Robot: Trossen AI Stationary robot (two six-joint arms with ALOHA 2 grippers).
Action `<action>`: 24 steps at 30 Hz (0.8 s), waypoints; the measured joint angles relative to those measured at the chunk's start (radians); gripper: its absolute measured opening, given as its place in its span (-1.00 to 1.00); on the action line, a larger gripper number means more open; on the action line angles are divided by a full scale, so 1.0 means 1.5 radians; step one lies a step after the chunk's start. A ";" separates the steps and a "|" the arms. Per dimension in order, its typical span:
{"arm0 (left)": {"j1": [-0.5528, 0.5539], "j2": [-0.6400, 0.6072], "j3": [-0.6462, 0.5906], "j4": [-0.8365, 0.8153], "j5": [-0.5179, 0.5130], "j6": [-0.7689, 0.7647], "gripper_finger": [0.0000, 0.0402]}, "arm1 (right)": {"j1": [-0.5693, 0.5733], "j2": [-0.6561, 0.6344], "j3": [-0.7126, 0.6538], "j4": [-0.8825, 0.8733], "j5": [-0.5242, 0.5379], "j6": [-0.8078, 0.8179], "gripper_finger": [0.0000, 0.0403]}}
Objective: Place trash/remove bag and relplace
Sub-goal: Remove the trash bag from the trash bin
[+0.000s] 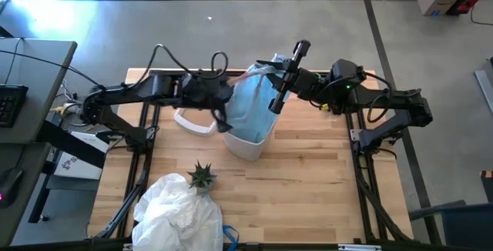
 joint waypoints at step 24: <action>0.050 0.213 -0.001 0.062 -0.051 0.155 -0.92 | 0.012 0.001 0.000 0.009 -0.002 0.008 -0.90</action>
